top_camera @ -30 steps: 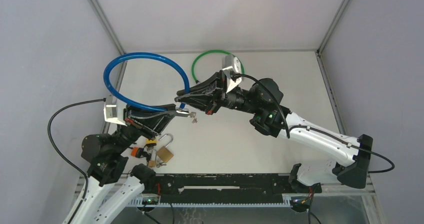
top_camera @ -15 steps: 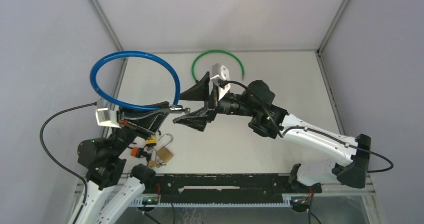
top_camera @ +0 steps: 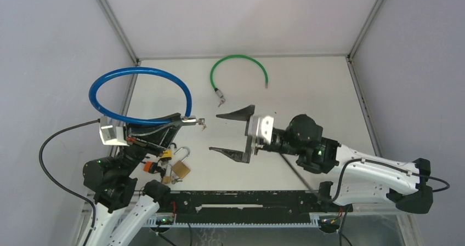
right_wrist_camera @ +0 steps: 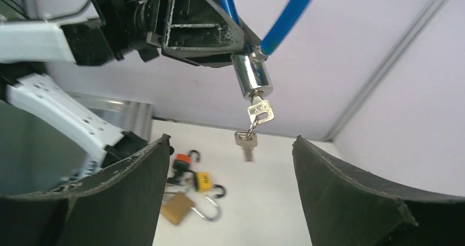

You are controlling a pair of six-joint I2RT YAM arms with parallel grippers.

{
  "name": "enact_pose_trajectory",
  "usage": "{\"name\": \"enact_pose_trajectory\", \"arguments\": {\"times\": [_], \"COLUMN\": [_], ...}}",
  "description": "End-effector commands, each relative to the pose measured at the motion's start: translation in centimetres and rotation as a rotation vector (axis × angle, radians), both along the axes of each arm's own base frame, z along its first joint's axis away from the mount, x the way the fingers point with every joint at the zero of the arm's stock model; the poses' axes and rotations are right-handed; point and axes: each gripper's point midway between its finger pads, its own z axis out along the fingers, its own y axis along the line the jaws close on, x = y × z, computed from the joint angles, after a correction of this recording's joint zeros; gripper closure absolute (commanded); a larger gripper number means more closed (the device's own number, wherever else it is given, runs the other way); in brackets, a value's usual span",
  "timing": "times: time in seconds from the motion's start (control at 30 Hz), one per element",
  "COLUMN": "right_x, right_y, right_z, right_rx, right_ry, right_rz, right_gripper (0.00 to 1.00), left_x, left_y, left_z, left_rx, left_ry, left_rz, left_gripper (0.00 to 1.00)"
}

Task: Lock with the key
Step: Lock the lock.

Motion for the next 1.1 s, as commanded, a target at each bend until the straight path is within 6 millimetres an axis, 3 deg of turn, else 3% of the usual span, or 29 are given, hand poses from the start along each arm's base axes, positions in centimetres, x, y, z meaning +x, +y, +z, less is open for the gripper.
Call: {"name": "enact_pose_trajectory", "arguments": {"times": [0.0,0.2,0.47,0.77,0.97,1.07], "right_x": [2.6,1.6,1.9,2.3,2.7,2.7], "right_y": [-1.5,-0.3,2.1,3.2,3.8,3.8], "right_z": [3.3,4.4,3.6,3.7,3.2,2.7], "right_rx": [0.041,0.007,-0.089,-0.104,-0.136,-0.157], "right_ry": [-0.433,-0.668,-0.721,-0.735,-0.734,-0.73], "right_rz": [-0.313,-0.419,-0.445,-0.457,-0.466,-0.463], "right_gripper": [0.17,0.28,0.35,0.46,0.65,0.57], "left_x": [0.1,0.5,0.7,0.7,0.6,0.5], "left_y": [0.7,0.8,0.7,0.7,0.8,0.8], "left_z": [0.9,0.8,0.6,0.5,0.4,0.6], "left_rx": [-0.04,-0.042,-0.044,-0.046,-0.048,-0.05], "left_ry": [-0.026,-0.015,-0.003,0.0,-0.002,-0.005], "left_rz": [0.036,0.045,0.047,0.042,0.041,0.041], "left_gripper": [1.0,1.0,1.0,1.0,1.0,1.0]}}
